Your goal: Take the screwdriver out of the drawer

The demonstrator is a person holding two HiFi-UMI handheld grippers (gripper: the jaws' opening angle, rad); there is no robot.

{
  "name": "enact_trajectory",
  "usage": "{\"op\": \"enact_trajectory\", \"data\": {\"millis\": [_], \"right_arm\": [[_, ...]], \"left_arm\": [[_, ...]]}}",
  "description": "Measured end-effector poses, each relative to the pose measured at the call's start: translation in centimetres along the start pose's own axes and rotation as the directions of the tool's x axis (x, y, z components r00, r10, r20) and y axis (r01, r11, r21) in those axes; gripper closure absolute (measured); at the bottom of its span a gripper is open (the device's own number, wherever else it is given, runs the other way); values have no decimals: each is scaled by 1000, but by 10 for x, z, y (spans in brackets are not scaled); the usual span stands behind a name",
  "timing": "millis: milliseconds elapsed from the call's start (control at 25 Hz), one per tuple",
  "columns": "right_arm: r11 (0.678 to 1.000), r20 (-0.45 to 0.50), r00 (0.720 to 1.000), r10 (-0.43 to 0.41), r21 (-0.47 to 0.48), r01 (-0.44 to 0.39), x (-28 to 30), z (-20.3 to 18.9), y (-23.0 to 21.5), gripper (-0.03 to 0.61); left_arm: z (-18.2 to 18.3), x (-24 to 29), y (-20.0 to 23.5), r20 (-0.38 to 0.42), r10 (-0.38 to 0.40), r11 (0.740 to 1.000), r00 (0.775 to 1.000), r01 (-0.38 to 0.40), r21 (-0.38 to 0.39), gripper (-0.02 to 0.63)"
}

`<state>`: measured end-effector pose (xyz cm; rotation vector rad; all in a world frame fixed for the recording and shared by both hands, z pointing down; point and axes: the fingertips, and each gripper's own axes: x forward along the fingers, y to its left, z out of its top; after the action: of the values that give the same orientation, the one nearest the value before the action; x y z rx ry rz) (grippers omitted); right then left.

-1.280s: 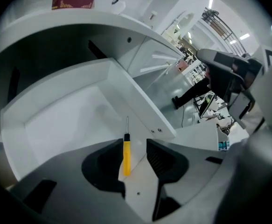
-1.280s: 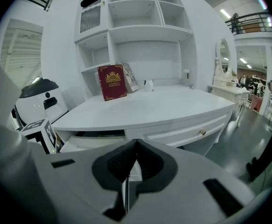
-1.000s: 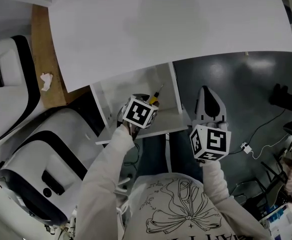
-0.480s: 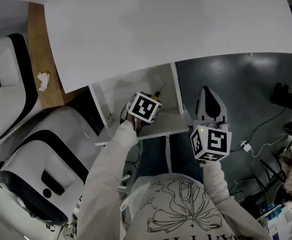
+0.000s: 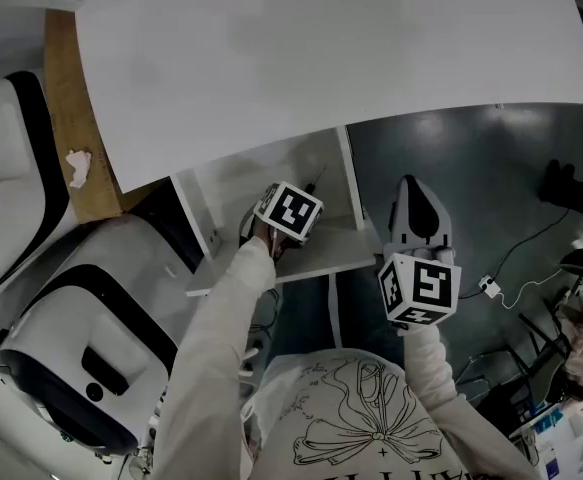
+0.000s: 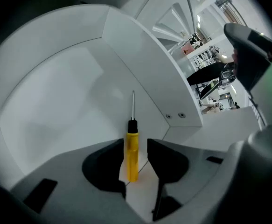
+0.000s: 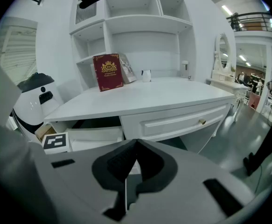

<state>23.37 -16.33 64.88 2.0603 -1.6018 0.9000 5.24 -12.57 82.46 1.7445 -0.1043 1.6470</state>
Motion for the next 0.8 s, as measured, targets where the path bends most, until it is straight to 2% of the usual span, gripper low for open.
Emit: {"op": "enact_trajectory", "data": {"millis": [200,480,600,800], "right_arm": [[1000,-6,1000,-9,2,9,0,-3,1,575],[1000,-9,1000,-10,-9,10,1,-5,2,575],[1000,-9,1000,-11,-8,11,1,-5,3,575],[1000,-7,1000,-9,-9,9,-1,-5,4,575]], "left_arm": [[-4,7,4,-35,33,999,999,-31,36,462],[-3,6,12,-27,104,992,994,-102,72,532],[-2,7,12,-28,132,986,991,-128,104,540],[-3,7,13,-15,111,990,994,-109,88,543]]}}
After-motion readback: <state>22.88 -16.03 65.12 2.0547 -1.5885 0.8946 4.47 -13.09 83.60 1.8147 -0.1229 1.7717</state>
